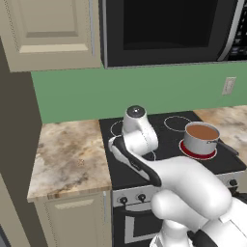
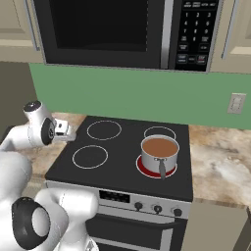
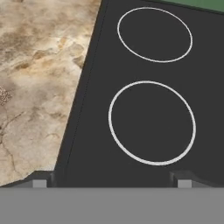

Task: Pick up the sugar cube(s) and place them in the saucepan with hot chocolate.

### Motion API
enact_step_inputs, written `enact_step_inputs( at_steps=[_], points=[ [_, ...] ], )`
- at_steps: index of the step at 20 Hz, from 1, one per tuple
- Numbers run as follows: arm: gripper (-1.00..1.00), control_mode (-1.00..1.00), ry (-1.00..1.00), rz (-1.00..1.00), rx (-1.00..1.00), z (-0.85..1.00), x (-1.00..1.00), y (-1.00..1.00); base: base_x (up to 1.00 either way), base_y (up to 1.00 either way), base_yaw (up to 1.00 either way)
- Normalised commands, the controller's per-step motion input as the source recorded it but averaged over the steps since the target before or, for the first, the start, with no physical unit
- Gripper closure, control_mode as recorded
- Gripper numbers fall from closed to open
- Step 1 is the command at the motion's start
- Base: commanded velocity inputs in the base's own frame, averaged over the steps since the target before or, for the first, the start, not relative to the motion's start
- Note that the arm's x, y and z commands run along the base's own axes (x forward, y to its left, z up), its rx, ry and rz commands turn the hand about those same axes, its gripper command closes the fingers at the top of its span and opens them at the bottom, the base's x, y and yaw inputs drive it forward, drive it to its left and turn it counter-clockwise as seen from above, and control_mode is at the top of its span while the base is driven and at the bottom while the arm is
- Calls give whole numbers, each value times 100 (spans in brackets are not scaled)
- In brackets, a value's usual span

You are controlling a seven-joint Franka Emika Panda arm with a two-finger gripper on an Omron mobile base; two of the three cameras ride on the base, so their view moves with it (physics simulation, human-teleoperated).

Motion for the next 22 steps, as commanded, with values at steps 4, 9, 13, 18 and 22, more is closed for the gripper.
enact_step_inputs(
  at_steps=[4,9,13,18,22],
  points=[
    [-100,-100,10,24,0,-1,0,68,0,0,0],
    [-100,-100,6,17,-7,-11,0,64,0,0,0],
    [-100,-100,4,5,-8,-14,-4,21,0,0,0],
    [-100,-100,3,3,0,-14,0,7,0,0,0],
    [-100,-100,1,0,0,-6,11,25,0,0,0]
  ],
)
